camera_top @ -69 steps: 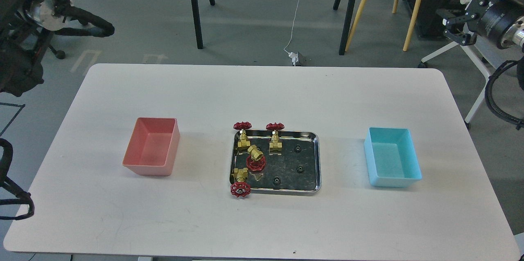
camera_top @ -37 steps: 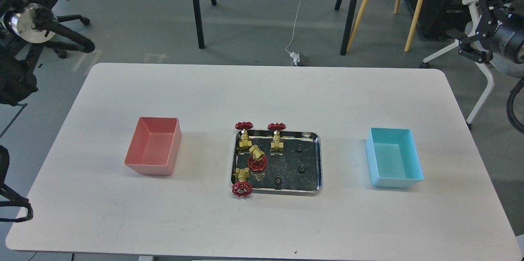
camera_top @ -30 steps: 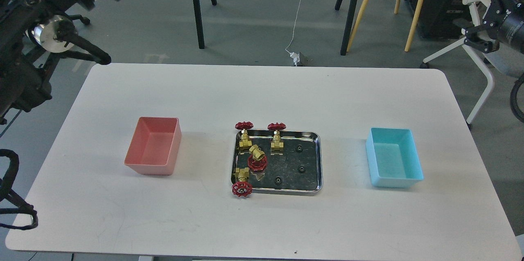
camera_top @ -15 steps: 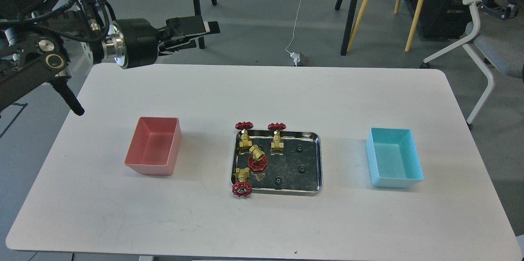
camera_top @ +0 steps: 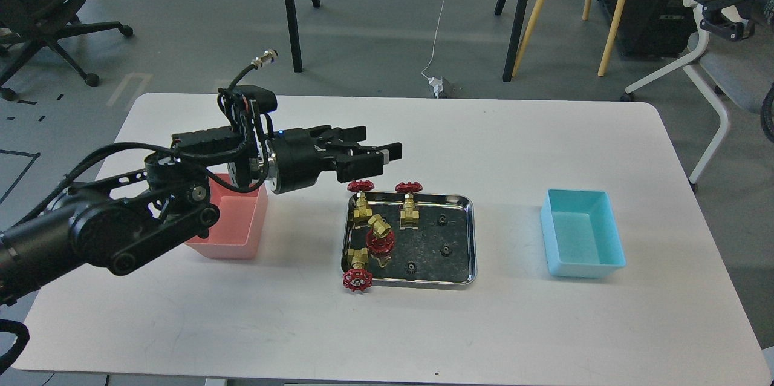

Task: Place valve in pink box and gear in blue box
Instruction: 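Reach the left gripper over the tray toward the nearest brass valve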

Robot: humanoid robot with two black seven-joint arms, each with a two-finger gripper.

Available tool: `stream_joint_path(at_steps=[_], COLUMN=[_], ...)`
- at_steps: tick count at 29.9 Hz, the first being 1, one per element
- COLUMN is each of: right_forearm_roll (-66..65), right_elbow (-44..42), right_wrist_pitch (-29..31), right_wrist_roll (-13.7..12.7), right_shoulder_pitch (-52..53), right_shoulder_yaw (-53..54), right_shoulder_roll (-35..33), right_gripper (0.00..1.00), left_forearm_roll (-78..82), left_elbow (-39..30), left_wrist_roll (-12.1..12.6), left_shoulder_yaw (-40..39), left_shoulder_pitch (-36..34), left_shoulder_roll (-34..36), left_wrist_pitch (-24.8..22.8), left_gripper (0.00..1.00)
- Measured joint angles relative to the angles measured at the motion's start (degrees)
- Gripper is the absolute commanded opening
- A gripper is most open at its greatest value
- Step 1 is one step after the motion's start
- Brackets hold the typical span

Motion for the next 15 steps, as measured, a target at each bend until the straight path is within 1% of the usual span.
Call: stream_joint_path(at_steps=[3,6,9,11,15], right_forearm_roll=[-1.1,-2.48,-2.81,-2.84,-2.88], right_elbow=[-1.99,-5.32,-7.47,-7.96,-8.12], right_wrist_pitch=[0.0,0.0,0.0,0.0,0.0], right_wrist_roll=[-0.07,-0.07,-0.15,-0.2,-0.4], right_shoulder_pitch=[1.09,2.94,4.45,5.21,5.51], right_shoulder_yaw=[-0.16,-0.18,-0.19,-0.19,-0.2], right_shoulder_roll=[1.01,2.34,3.02,3.23,3.96], right_gripper=[0.99,0.99,0.99,0.99,0.99], left_forearm_roll=[5.06,8.85,13.02,16.58,21.67], left_elbow=[0.04,0.04,0.13,0.4,2.11], left_wrist_roll=[-0.61,-0.38,0.87,2.04,3.44], left_shoulder_yaw=[0.11,0.13,0.15,0.15,0.15], left_shoulder_pitch=[2.88,4.73,5.77,7.02,10.02], left_shoulder_roll=[-0.62,-0.71,-0.72,-0.79,-1.65], left_wrist_pitch=[1.99,2.45,2.81,3.8,5.81], left_gripper=[0.99,0.99,0.99,0.99,0.99])
